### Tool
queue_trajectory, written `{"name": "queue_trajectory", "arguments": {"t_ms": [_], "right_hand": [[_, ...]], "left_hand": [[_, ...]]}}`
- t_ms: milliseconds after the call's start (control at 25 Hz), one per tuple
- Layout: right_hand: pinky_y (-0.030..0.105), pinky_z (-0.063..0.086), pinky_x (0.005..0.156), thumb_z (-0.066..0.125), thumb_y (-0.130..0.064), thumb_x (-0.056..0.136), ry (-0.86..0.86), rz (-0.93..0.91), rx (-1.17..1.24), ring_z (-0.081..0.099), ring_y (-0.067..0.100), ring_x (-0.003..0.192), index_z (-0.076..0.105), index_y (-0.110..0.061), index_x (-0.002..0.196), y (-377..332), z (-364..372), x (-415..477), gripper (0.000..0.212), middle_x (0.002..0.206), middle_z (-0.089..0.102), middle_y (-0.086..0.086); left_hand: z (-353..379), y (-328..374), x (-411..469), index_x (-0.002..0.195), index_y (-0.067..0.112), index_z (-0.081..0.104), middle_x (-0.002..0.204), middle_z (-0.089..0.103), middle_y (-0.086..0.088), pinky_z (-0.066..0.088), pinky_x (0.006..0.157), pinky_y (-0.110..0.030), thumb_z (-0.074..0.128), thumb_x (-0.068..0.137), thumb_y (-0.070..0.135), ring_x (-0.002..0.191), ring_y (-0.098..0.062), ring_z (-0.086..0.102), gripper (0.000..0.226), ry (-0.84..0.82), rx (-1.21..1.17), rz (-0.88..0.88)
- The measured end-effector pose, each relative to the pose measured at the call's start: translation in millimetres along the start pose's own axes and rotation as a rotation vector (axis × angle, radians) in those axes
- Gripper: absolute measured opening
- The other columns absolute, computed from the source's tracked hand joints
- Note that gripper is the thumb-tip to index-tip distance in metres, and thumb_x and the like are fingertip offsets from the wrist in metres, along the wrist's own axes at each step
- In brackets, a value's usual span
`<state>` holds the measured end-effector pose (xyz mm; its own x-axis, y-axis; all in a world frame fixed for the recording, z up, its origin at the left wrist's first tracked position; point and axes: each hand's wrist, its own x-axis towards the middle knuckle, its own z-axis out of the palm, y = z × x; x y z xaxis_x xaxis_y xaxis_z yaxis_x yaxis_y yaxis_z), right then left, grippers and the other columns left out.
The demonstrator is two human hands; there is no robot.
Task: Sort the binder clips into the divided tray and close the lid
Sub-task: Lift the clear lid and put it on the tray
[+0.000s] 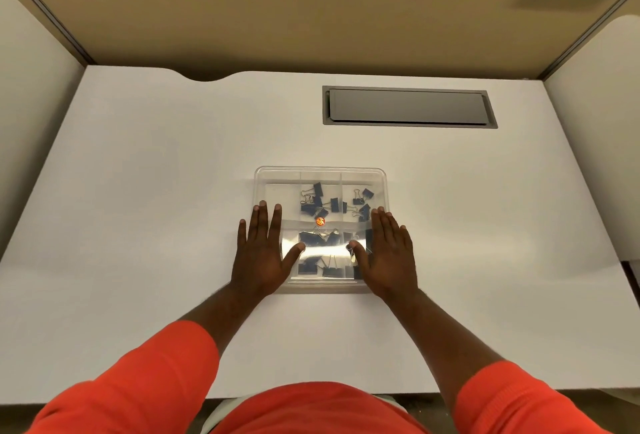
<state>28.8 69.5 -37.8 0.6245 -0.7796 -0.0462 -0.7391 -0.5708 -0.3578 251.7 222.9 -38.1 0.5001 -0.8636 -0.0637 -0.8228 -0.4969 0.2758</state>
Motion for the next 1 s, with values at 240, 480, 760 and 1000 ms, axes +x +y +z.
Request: {"name": "queue_trajectory", "arguments": {"t_ms": [240, 480, 760, 1000], "right_hand": [[0.05, 0.008, 0.124, 0.028, -0.065, 0.1, 0.071, 0.01, -0.048, 0.021, 0.021, 0.152, 0.021, -0.018, 0.159, -9, -8, 32, 0.076, 0.166, 0.023, 0.003], [0.053, -0.003, 0.124, 0.016, -0.072, 0.098, -0.078, 0.015, -0.113, -0.008, 0.018, 0.155, -0.002, -0.021, 0.161, -10, -5, 89, 0.083, 0.169, -0.007, 0.001], [0.054, 0.009, 0.124, 0.023, -0.071, 0.097, -0.022, 0.026, -0.003, 0.009, 0.021, 0.155, 0.01, -0.019, 0.161, -3, 1, 99, 0.083, 0.169, 0.011, 0.002], [0.055, 0.002, 0.124, 0.022, -0.076, 0.094, -0.052, 0.023, -0.062, 0.001, 0.022, 0.156, 0.003, -0.023, 0.161, -3, 5, 99, 0.087, 0.169, 0.001, 0.0]], "left_hand": [[-15, -1, 25, 0.157, 0.018, 0.006, 0.165, -0.001, -0.009, 0.0, 0.121, -0.051, 0.029, 0.091, 0.072, 0.152, -0.024, 0.002, 0.089, 0.077, 0.014, 0.016], [-15, -13, 86, 0.157, 0.014, 0.002, 0.164, -0.003, -0.01, -0.002, 0.122, -0.051, 0.013, 0.087, 0.081, 0.151, -0.027, -0.006, 0.098, -0.043, 0.112, 0.062], [-8, -9, 99, 0.156, 0.015, -0.002, 0.165, -0.001, -0.005, -0.005, 0.122, -0.04, 0.023, 0.083, 0.085, 0.152, -0.022, -0.004, 0.104, -0.055, -0.046, -0.02], [-6, -15, 93, 0.156, 0.018, -0.007, 0.164, -0.011, -0.005, -0.003, 0.122, -0.046, 0.029, 0.085, 0.082, 0.151, -0.021, -0.013, 0.103, -0.052, -0.008, 0.045]]}}
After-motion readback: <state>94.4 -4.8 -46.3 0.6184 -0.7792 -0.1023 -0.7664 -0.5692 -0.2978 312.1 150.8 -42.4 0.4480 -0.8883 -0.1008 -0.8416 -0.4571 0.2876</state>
